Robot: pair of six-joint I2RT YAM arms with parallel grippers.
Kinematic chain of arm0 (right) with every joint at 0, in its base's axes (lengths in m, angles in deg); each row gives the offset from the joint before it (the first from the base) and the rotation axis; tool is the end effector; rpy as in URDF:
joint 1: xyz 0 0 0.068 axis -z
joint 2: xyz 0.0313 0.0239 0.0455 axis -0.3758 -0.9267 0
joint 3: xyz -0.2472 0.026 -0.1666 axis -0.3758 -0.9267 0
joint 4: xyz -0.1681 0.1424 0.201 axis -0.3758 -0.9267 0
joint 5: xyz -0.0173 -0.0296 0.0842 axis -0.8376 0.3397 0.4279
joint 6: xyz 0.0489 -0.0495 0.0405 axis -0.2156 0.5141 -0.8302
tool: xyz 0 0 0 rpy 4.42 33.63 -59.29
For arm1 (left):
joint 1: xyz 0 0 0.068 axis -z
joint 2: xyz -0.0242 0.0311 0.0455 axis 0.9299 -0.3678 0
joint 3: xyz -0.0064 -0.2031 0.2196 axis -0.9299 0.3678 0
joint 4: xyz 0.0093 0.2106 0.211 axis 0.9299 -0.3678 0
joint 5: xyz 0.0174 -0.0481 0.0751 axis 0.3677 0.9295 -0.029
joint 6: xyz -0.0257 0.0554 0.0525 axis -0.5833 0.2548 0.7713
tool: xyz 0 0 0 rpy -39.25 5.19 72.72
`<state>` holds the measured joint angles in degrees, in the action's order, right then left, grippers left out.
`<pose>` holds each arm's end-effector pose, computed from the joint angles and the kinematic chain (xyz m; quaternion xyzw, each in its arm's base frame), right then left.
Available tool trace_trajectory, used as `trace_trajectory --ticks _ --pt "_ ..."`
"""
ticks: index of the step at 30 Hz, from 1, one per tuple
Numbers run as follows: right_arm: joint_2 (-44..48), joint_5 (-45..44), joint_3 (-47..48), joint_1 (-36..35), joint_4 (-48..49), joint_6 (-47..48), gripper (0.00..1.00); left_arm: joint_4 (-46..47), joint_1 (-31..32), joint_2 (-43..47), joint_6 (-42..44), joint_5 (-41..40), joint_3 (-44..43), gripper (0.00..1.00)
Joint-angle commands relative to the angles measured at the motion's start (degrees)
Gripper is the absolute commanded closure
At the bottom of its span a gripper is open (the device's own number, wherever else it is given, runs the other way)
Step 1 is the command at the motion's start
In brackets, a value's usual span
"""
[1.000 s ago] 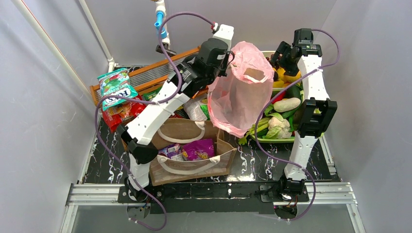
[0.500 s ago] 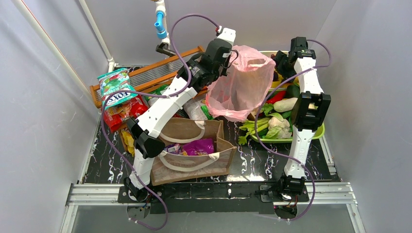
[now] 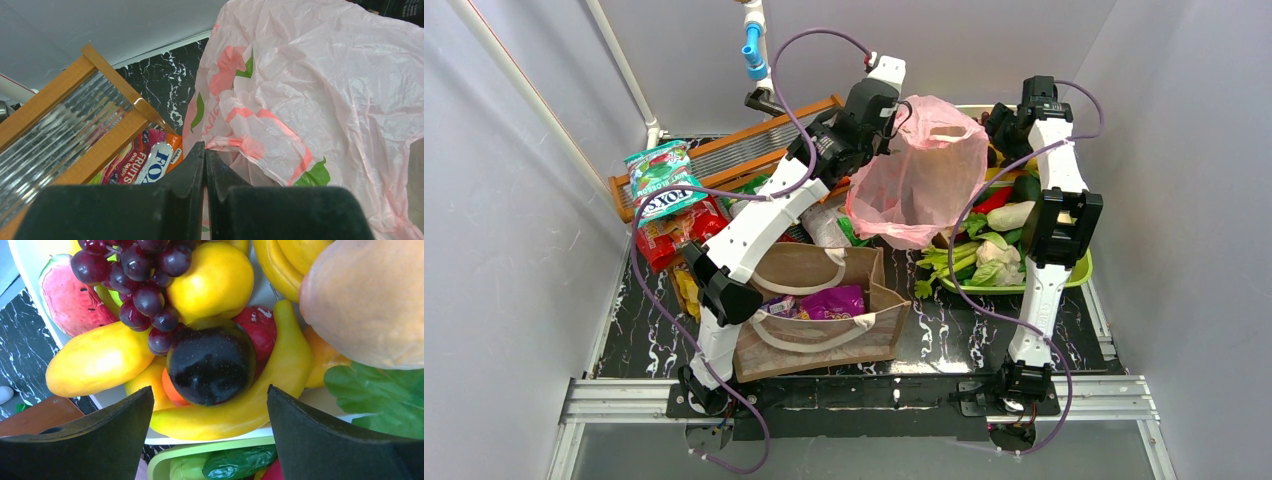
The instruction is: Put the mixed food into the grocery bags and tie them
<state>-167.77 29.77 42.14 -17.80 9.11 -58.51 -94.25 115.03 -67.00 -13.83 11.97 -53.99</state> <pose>0.5908 -0.0363 0.2674 0.2226 0.9171 0.1120 0.3111 0.3789 -0.3538 0.4920 0.1288 0.7920 -0.0883 0.5903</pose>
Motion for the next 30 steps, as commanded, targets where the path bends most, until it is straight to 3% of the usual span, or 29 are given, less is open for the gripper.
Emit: trace_trajectory --ticks 1,13,20,30 --pt "-1.43 -0.80 2.81 0.12 3.42 0.55 0.10 0.02 -0.23 3.65 -1.49 0.42 1.36 1.00" --pt "-1.97 -0.44 -1.41 0.17 7.68 -1.49 0.21 0.14 -0.28 4.81 -3.24 1.68 3.33 1.00" --pt "2.42 2.35 -4.33 0.08 8.82 -3.51 0.52 0.19 -0.22 5.02 -3.80 1.49 3.57 1.00" --pt "14.51 4.37 -8.32 -0.05 7.50 -5.99 0.57 -0.04 -0.28 5.72 -6.35 1.00 4.61 1.00"
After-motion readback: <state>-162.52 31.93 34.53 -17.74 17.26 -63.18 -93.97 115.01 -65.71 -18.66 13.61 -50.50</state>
